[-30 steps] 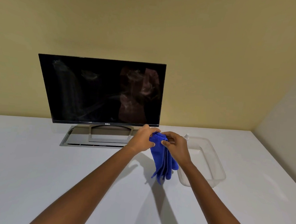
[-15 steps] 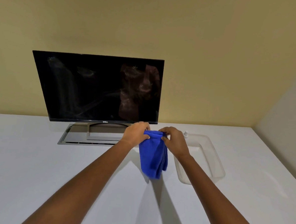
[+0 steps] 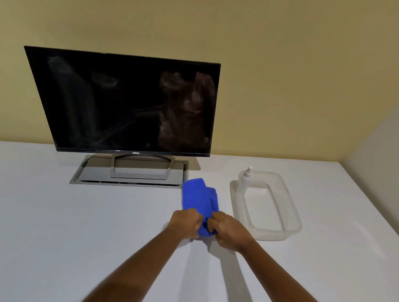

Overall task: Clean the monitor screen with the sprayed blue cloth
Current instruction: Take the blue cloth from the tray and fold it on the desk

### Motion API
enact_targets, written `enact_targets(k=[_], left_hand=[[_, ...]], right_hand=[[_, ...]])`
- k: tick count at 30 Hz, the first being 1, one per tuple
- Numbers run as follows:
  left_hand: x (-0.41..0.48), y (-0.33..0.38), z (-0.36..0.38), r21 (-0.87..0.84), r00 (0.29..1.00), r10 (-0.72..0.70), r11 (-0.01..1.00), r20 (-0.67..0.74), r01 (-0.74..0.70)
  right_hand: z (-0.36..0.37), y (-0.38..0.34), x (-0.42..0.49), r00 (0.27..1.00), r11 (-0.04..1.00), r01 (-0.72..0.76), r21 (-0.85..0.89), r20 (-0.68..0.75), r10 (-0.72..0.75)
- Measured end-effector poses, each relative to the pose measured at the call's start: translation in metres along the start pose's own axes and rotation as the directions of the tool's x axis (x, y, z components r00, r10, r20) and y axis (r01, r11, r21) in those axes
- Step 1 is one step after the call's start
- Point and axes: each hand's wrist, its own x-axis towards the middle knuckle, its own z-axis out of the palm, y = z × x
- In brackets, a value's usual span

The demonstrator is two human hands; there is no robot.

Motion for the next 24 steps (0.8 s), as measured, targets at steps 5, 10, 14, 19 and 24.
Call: enact_targets(k=[5,10,14,19,24], left_hand=[[0.006,-0.003,0.014,-0.223,0.987,-0.011,0.974,0.158,0.046],[0.011,-0.015,0.017,-0.576,0.955,-0.288,0.794,-0.072,0.196],[0.011,-0.017,0.026,-0.524,0.907,-0.419,0.783,-0.045,0.335],[0.015,-0.004,0.043,-0.487,0.917,-0.392,0.789,0.071,0.375],[0.019,-0.002,0.046,-0.381,0.932,-0.362,0.862,0.0,0.335]], right_hand=[[0.019,0.003,-0.02,0.984,1.0,0.001,0.025,0.179,-0.005],[0.032,-0.006,-0.029,0.974,0.997,0.022,0.077,0.223,-0.039],[0.036,-0.017,-0.022,0.995,0.979,-0.029,0.203,0.101,0.008],[0.029,-0.008,0.0,0.84,0.74,-0.383,0.553,-0.127,0.528],[0.017,0.011,0.025,0.68,0.484,-0.543,0.686,0.022,0.733]])
